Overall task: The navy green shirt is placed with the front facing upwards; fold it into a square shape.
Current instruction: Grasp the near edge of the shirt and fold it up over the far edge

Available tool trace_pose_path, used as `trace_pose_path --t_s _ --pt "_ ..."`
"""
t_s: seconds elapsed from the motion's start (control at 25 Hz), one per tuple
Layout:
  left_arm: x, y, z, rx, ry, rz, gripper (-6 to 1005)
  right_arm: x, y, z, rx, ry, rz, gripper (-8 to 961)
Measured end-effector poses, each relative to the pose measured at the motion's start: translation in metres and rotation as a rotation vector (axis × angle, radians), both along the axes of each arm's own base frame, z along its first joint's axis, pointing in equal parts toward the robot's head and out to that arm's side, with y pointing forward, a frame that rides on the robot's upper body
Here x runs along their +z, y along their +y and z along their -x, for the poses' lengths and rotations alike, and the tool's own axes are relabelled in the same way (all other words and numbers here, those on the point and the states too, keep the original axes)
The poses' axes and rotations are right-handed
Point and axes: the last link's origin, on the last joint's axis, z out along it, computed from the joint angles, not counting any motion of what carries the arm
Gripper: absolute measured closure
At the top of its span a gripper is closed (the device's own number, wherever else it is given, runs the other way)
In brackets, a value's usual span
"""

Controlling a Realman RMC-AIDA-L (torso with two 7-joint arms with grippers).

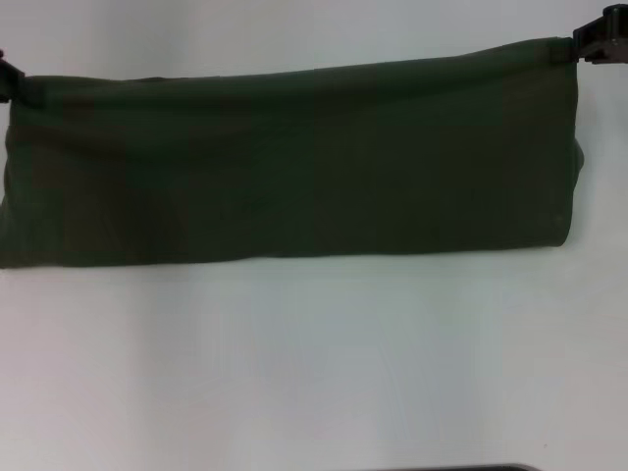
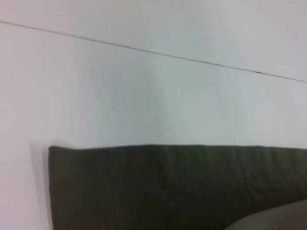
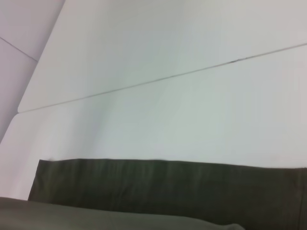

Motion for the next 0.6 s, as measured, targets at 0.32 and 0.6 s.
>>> trace_pose_path --t_s 0.32,0.6 --pt "-0.017 0.012 -0.003 0.010 0.043 -0.026 955 -0.013 0.004 -0.006 -0.026 -0.024 -0.040 900" --pt "-0.017 0.022 -0.009 0.022 0.063 -0.056 947 -0.011 0.008 -0.011 -0.038 -0.048 -0.084 899"
